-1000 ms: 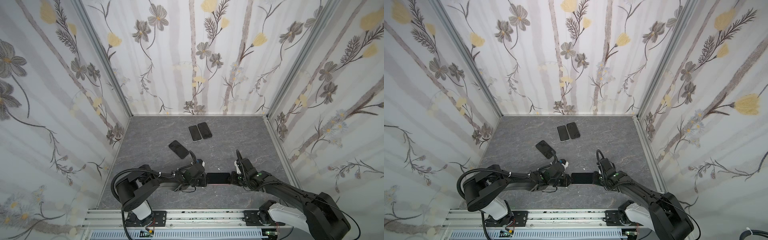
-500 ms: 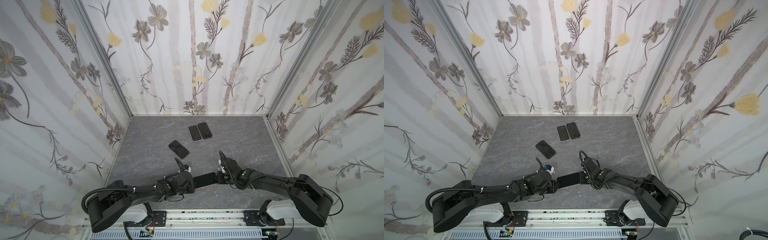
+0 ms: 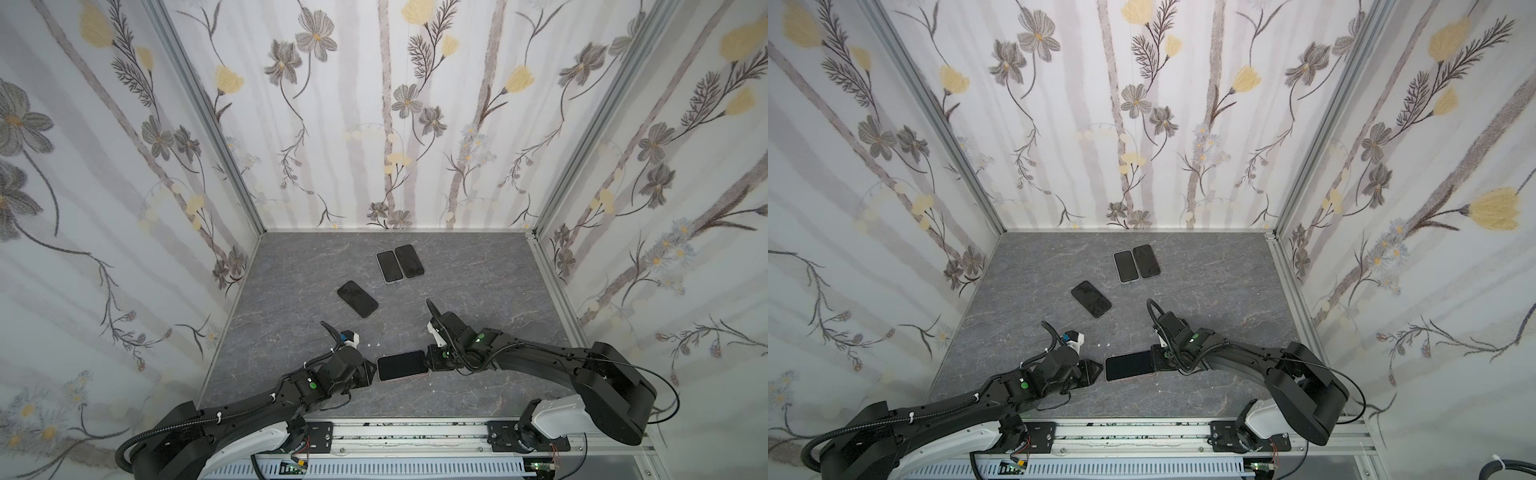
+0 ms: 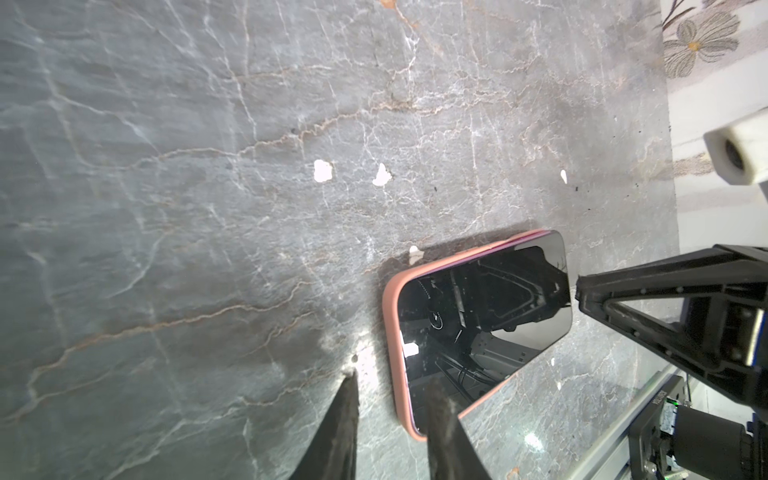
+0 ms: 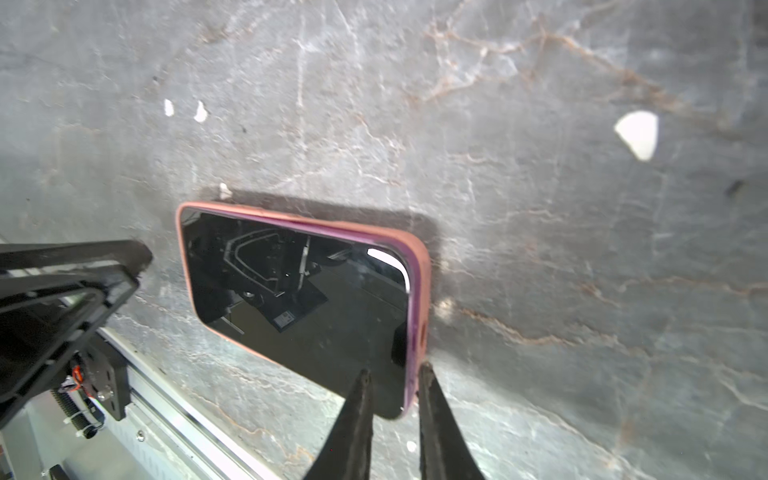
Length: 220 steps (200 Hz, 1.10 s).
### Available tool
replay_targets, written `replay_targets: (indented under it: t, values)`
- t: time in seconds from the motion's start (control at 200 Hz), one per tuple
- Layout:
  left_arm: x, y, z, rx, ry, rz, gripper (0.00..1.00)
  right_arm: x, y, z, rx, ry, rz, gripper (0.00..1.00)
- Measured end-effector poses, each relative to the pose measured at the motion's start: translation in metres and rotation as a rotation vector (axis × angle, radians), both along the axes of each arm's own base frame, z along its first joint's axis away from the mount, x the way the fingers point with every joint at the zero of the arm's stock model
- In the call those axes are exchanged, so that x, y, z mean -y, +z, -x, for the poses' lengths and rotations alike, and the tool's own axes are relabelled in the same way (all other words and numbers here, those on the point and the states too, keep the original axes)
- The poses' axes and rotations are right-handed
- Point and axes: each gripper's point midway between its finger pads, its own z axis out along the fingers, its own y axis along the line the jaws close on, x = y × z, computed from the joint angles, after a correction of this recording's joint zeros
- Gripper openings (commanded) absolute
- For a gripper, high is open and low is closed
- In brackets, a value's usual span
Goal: Put the phone into the phone case
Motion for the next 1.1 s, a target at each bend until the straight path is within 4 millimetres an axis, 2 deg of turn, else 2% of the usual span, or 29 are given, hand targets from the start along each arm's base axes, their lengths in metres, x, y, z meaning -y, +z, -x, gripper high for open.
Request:
replay_targets:
  t: [0.185, 0.5, 0.739, 1.099]
  values:
    - [0.012, 0.002, 0.001, -0.017, -0.063, -0.018, 0.31, 0.004, -0.001, 0.004, -0.013, 0.014, 0.023, 0.18]
    - [0.013, -0.019, 0.007, -0.065, -0.126, -0.095, 0.29, 0.0, -0.01, 0.01, -0.054, 0.056, 0.023, 0.17]
    - [0.015, -0.019, 0.007, -0.064, -0.139, -0.092, 0.29, -0.002, -0.012, 0.01, -0.065, 0.087, 0.064, 0.16]
    - [0.019, -0.021, 0.003, -0.041, -0.15, -0.093, 0.28, 0.003, -0.031, 0.018, -0.1, 0.144, 0.172, 0.19]
